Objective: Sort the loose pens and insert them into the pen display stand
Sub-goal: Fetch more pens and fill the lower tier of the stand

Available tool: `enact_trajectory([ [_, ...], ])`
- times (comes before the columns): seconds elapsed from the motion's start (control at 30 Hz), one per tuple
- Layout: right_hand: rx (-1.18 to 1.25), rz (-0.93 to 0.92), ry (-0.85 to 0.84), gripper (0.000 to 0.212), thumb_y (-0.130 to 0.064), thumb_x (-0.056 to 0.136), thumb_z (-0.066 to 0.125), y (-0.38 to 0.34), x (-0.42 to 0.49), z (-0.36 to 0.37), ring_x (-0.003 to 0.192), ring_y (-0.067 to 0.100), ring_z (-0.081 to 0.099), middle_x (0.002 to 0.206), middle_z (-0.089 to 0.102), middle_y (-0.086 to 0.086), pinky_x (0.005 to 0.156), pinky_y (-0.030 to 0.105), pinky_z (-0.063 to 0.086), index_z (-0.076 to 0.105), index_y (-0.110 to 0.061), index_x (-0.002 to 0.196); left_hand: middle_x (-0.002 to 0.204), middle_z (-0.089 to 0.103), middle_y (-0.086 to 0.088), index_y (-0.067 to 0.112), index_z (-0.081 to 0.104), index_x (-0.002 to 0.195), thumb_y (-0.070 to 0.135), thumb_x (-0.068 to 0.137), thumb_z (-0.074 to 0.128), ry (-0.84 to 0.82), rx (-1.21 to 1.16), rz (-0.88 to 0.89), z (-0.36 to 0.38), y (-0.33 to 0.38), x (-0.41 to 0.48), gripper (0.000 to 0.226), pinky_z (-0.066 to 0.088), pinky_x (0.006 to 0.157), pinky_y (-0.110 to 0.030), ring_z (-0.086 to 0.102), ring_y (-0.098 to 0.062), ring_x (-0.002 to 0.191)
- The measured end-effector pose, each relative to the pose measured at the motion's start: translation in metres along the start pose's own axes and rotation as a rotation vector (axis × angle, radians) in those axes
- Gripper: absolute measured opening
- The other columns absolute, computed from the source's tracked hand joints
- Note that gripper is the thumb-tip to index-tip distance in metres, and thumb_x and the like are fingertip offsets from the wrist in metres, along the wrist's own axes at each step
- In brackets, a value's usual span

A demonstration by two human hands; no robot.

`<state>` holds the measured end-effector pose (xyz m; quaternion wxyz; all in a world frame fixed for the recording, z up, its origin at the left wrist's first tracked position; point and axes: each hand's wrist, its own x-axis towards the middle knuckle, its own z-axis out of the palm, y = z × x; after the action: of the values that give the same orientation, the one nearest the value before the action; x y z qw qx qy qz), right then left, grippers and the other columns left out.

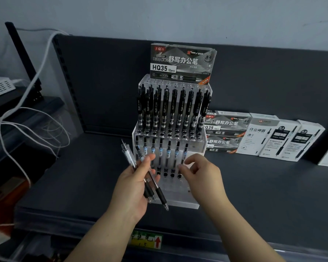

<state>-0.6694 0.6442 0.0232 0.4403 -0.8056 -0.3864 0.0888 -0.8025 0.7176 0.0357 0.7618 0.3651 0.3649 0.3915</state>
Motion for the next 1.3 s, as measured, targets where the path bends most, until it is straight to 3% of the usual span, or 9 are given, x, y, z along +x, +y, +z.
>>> enact_trajectory([
  [0.1, 0.197, -0.058, -0.178, 0.009, -0.028, 0.082, 0.07, -0.016, -0.016, -0.005, 0.05, 0.001, 0.047, 0.06, 0.058, -0.005, 0.051, 0.016, 0.044, 0.065, -0.024, 0.076, 0.083, 0.057, 0.001, 0.018, 0.074, 0.094, 0.028, 0.085, 0.062, -0.059, 0.051, -0.013, 0.003, -0.001, -0.003, 0.019, 0.051, 0.085, -0.038, 0.058, -0.017, 0.083],
  [0.23, 0.201, -0.074, -0.349, 0.009, -0.027, 0.076, 0.075, -0.02, -0.026, -0.002, 0.054, -0.002, 0.05, 0.066, 0.061, -0.008, 0.053, 0.015, 0.042, 0.067, -0.026, 0.079, 0.085, 0.06, 0.002, 0.018, 0.076, 0.091, 0.031, 0.073, 0.066, -0.125, 0.032, -0.028, 0.012, -0.002, -0.008, 0.024, 0.048, 0.073, -0.033, 0.059, -0.02, 0.09],
  [0.4, 0.179, -0.055, -0.308, 0.003, -0.023, 0.082, 0.069, -0.016, -0.025, -0.01, 0.052, -0.001, 0.053, 0.063, 0.063, -0.008, 0.053, 0.013, 0.042, 0.071, -0.021, 0.082, 0.086, 0.063, -0.005, 0.011, 0.072, 0.1, 0.031, 0.078, 0.065, -0.13, 0.044, -0.031, 0.015, -0.006, -0.008, 0.031, 0.049, 0.074, -0.032, 0.06, -0.021, 0.086],
  [0.5, 0.236, 0.01, -0.138, 0.006, -0.02, 0.085, 0.066, -0.011, -0.016, -0.018, 0.058, 0.004, 0.059, 0.069, 0.068, -0.007, 0.055, 0.015, 0.048, 0.07, -0.025, 0.084, 0.076, 0.057, -0.001, 0.007, 0.07, 0.101, 0.034, 0.089, 0.055, -0.089, 0.041, -0.014, 0.015, -0.005, -0.008, 0.032, 0.046, 0.058, -0.024, 0.054, -0.012, 0.068],
  [0.6, 0.305, 0.05, 0.089, 0.01, -0.017, 0.086, 0.065, -0.001, -0.001, -0.022, 0.068, 0.008, 0.066, 0.075, 0.07, -0.01, 0.065, 0.02, 0.054, 0.07, -0.023, 0.092, 0.061, 0.046, 0.003, 0.009, 0.065, 0.101, 0.044, 0.086, 0.052, -0.088, 0.079, 0.005, 0.012, -0.002, -0.008, 0.04, 0.033, 0.042, -0.017, 0.037, -0.006, 0.048],
  [0.8, 0.125, 0.012, 0.087, 0.017, -0.016, 0.09, 0.06, 0.013, 0.006, -0.011, 0.062, -0.006, 0.058, 0.071, 0.061, -0.019, 0.055, 0.001, 0.042, 0.069, -0.017, 0.105, 0.061, 0.048, 0.002, 0.021, 0.053, 0.096, 0.052, 0.076, 0.053, -0.122, 0.074, 0.038, 0.01, -0.002, -0.011, 0.037, 0.031, 0.042, -0.019, 0.035, -0.006, 0.046],
  [0.9, -0.014, -0.007, 0.015, 0.017, -0.017, 0.091, 0.057, 0.016, 0.007, -0.005, 0.06, -0.002, 0.055, 0.068, 0.059, -0.015, 0.052, 0.005, 0.041, 0.07, -0.018, 0.102, 0.059, 0.048, 0.003, 0.021, 0.05, 0.094, 0.058, 0.079, 0.045, -0.106, 0.05, 0.061, 0.008, -0.001, -0.011, 0.04, 0.03, 0.04, -0.018, 0.034, -0.006, 0.043],
  [1.07, -0.215, -0.053, -0.017, 0.015, -0.017, 0.091, 0.053, 0.021, 0.008, -0.001, 0.069, 0.015, 0.054, 0.084, 0.055, 0.0, 0.061, 0.028, 0.045, 0.067, -0.017, 0.086, 0.061, 0.048, 0.002, 0.021, 0.051, 0.088, 0.051, 0.09, 0.041, -0.107, 0.066, 0.087, 0.004, -0.001, -0.012, 0.032, 0.033, 0.042, -0.019, 0.036, -0.006, 0.045],
  [1.3, -0.184, -0.052, -0.054, 0.017, -0.015, 0.091, 0.052, 0.024, 0.008, -0.002, 0.06, 0.017, 0.054, 0.064, 0.054, -0.003, 0.058, 0.034, 0.051, 0.066, -0.013, 0.082, 0.065, 0.05, 0.001, 0.013, 0.059, 0.095, 0.032, 0.095, 0.046, -0.099, 0.064, 0.073, 0.005, -0.003, -0.017, 0.023, 0.038, 0.054, -0.025, 0.042, -0.008, 0.051],
])
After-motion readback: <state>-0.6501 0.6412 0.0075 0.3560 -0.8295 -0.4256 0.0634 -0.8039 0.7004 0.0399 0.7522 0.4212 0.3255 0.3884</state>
